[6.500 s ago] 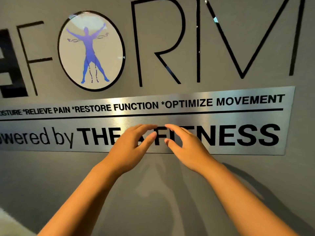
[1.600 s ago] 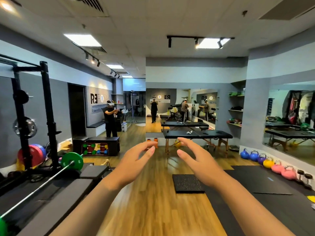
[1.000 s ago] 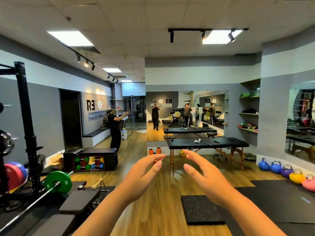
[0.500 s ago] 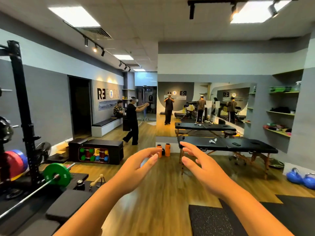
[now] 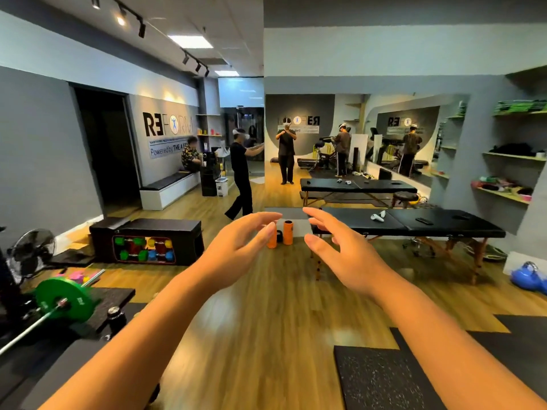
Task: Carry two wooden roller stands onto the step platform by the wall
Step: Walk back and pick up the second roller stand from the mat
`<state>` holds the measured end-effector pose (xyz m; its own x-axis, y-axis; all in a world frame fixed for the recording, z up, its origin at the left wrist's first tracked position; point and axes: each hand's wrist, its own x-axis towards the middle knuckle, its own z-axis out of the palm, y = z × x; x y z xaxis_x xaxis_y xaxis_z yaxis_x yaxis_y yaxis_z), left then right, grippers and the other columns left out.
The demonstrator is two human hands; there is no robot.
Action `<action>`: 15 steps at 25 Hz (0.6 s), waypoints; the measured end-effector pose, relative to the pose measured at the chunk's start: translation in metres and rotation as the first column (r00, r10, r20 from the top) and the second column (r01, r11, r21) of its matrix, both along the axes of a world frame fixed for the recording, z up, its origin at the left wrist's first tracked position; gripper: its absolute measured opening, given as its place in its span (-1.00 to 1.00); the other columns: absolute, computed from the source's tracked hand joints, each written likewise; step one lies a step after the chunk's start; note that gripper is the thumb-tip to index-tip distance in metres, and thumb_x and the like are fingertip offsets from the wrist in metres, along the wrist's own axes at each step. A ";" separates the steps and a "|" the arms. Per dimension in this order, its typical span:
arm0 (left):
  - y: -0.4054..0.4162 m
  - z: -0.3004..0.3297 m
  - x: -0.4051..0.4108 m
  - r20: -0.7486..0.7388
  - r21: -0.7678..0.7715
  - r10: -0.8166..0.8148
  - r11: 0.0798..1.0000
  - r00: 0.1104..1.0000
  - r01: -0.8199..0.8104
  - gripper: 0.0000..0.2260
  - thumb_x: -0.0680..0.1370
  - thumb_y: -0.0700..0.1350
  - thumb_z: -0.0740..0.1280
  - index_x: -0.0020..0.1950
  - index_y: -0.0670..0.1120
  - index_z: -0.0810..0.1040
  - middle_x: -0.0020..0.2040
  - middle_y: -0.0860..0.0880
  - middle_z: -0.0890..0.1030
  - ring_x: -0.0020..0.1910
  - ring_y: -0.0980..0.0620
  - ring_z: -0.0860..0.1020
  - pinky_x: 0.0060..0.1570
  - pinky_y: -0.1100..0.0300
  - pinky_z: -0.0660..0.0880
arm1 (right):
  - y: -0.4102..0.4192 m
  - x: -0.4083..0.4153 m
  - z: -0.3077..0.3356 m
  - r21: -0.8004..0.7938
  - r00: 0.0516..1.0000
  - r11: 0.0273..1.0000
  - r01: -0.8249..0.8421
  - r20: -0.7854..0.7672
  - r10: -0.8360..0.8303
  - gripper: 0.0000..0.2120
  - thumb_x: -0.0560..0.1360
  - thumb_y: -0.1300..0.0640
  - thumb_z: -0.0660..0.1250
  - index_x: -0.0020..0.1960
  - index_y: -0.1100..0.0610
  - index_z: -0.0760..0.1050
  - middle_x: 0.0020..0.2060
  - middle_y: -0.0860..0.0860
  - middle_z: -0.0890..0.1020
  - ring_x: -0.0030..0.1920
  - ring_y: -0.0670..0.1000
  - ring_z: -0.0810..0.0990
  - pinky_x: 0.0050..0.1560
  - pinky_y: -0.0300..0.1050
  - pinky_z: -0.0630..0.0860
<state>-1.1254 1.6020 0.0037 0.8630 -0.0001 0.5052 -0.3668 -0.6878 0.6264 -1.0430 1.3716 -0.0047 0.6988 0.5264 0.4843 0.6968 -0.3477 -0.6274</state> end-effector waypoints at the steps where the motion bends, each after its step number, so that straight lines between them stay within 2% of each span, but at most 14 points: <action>1: 0.010 -0.003 0.027 -0.001 0.001 0.008 1.000 1.000 -0.008 -0.62 0.70 0.22 0.15 0.47 0.20 0.49 0.36 0.25 0.57 0.38 0.29 0.48 0.41 0.04 0.45 | 0.012 0.027 -0.003 -0.001 1.000 1.000 -0.003 -0.002 0.003 -0.45 0.49 -0.54 0.08 0.46 -0.56 0.17 0.46 -0.29 0.43 0.45 -0.24 0.35 0.34 -0.11 0.34; 4: 0.040 -0.013 0.098 -0.012 0.004 0.064 0.998 0.998 -0.064 -0.65 0.72 0.18 0.16 0.47 0.20 0.50 0.36 0.23 0.57 0.35 0.28 0.49 0.39 0.06 0.45 | 0.045 0.105 -0.012 -0.002 0.999 0.999 -0.036 -0.014 0.036 -0.40 0.52 -0.47 0.12 0.54 -0.42 0.21 0.49 -0.22 0.44 0.46 -0.19 0.36 0.38 -0.08 0.35; 9: 0.099 -0.035 0.217 -0.016 0.013 0.210 0.978 0.978 -0.210 -0.67 0.72 0.15 0.18 0.46 0.20 0.50 0.33 0.24 0.59 0.32 0.33 0.49 0.36 0.11 0.46 | 0.119 0.255 -0.030 -0.011 0.985 0.986 -0.169 -0.035 0.168 -0.48 0.63 -0.27 0.23 0.57 -0.32 0.25 0.45 -0.15 0.47 0.40 -0.22 0.37 0.36 -0.10 0.31; 12: 0.132 -0.038 0.272 -0.030 0.003 0.326 0.945 0.945 -0.326 -0.67 0.72 0.12 0.18 0.46 0.17 0.51 0.32 0.20 0.60 0.31 0.32 0.50 0.36 0.07 0.48 | 0.166 0.332 -0.036 -0.030 0.958 0.958 -0.284 -0.053 0.283 -0.45 0.58 -0.33 0.25 0.55 -0.37 0.26 0.40 -0.18 0.48 0.37 -0.26 0.38 0.38 -0.12 0.33; 15: 0.169 -0.038 0.323 -0.053 0.007 0.434 0.901 0.899 -0.434 -0.66 0.72 0.09 0.18 0.48 0.13 0.51 0.34 0.17 0.59 0.33 0.24 0.51 0.36 0.03 0.48 | 0.225 0.409 -0.034 -0.052 0.921 0.921 -0.387 -0.065 0.383 -0.44 0.50 -0.46 0.18 0.48 -0.53 0.20 0.43 -0.20 0.47 0.43 -0.20 0.39 0.37 -0.10 0.35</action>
